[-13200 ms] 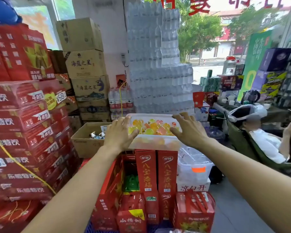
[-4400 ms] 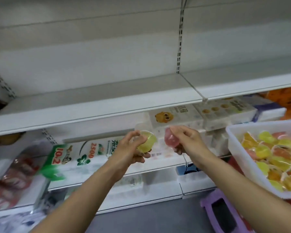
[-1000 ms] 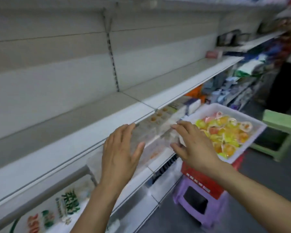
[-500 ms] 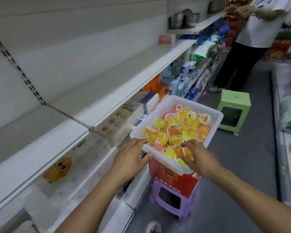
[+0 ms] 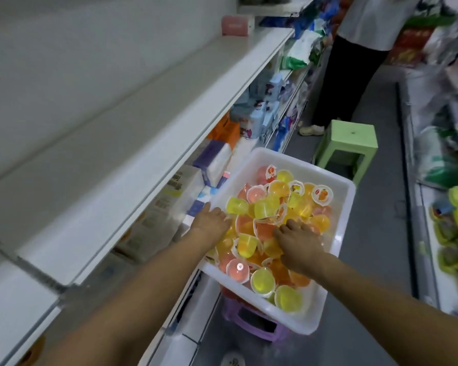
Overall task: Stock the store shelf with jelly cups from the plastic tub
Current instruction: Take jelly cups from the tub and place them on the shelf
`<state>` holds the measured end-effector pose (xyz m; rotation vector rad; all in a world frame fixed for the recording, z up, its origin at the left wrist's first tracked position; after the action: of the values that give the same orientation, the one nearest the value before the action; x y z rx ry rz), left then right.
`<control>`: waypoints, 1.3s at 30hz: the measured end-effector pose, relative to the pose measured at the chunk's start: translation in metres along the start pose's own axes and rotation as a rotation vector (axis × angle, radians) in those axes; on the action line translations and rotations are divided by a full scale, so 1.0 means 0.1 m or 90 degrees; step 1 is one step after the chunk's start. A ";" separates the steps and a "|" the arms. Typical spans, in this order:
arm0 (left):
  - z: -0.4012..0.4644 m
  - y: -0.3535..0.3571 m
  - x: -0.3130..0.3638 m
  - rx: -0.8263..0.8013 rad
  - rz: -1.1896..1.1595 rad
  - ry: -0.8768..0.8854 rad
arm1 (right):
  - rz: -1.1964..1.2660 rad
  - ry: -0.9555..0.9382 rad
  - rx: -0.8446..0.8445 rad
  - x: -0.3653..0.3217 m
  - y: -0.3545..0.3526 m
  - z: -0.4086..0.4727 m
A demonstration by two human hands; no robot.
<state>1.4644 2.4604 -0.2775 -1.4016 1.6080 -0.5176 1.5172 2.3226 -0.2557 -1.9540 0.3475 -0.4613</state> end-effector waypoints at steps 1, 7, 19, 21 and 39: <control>0.06 0.05 0.01 -0.011 0.012 0.015 | -0.009 0.000 0.004 -0.01 0.01 0.02; 0.23 0.13 0.05 -0.006 0.053 0.081 | 0.013 -0.021 -0.006 -0.02 0.03 0.12; -0.69 -0.25 -0.47 0.345 -0.587 -0.113 | 0.332 0.029 0.084 0.11 -0.24 -0.47; -1.11 -0.19 -0.46 0.406 -0.717 -0.160 | 0.428 0.011 0.113 0.09 -0.34 -0.65; -4.72 0.61 0.31 0.504 -0.790 -0.476 | 0.607 -0.379 0.150 -1.93 -1.17 -2.27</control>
<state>1.0395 2.3328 -0.1029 -1.5117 -0.2243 -1.0026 1.2447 2.2732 -0.0944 -1.3943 0.7269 0.6525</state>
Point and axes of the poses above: each hand's wrist, its own z-axis towards the middle knuckle, its own y-axis out of the palm, x = y × z, the point moved 10 cm from there along z, towards the middle knuckle, and after that the axes turned 9 degrees about -x, right-handed, at the moved point
